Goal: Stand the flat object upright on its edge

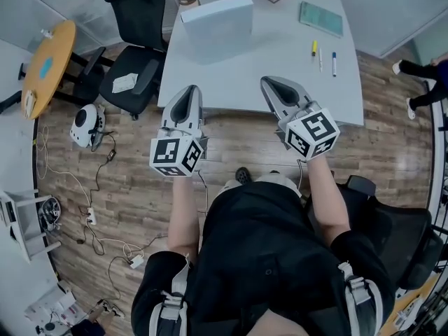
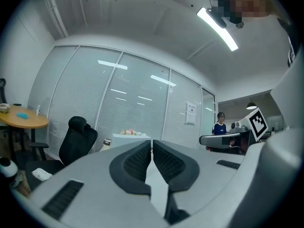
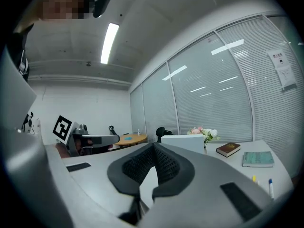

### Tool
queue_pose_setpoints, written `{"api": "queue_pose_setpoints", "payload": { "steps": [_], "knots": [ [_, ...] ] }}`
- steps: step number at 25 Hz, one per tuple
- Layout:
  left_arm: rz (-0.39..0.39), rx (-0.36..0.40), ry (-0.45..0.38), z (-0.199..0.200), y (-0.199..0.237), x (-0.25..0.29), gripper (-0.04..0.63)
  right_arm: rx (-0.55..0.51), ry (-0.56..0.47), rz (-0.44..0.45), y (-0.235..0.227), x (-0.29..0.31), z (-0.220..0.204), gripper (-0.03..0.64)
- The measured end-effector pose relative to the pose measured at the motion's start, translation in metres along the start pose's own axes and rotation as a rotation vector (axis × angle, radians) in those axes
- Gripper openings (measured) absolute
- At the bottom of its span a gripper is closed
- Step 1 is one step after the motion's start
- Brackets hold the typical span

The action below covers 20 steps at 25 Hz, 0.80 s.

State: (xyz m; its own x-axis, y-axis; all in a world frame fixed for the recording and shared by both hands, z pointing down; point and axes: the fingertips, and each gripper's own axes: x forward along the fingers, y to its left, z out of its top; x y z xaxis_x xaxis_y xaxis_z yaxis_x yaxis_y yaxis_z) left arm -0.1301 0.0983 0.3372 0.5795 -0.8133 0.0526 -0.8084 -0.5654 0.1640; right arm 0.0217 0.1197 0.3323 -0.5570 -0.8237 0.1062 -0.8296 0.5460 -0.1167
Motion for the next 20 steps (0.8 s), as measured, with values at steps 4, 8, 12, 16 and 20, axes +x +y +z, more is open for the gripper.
{"api": "queue_pose_setpoints", "payload": {
  "steps": [4, 8, 12, 16, 20],
  "knots": [
    [-0.009, 0.022, 0.007, 0.000, -0.011, -0.002, 0.032, -0.002, -0.006, -0.003, 0.001, -0.007, 0.002, 0.014],
    [-0.006, 0.026, -0.002, 0.004, -0.016, -0.006, 0.032, -0.007, -0.019, -0.005, 0.002, -0.012, 0.007, 0.014],
    [0.001, 0.025, -0.003, 0.005, -0.016, -0.012, 0.032, -0.011, -0.025, -0.003, 0.007, -0.016, 0.010, 0.014],
    [0.005, 0.029, -0.003, 0.005, -0.020, -0.016, 0.032, -0.016, -0.021, -0.001, 0.008, -0.019, 0.009, 0.014],
    [0.002, 0.030, -0.001, 0.003, -0.026, -0.023, 0.032, -0.020, -0.019, -0.005, 0.010, -0.026, 0.005, 0.014]
  ]
}}
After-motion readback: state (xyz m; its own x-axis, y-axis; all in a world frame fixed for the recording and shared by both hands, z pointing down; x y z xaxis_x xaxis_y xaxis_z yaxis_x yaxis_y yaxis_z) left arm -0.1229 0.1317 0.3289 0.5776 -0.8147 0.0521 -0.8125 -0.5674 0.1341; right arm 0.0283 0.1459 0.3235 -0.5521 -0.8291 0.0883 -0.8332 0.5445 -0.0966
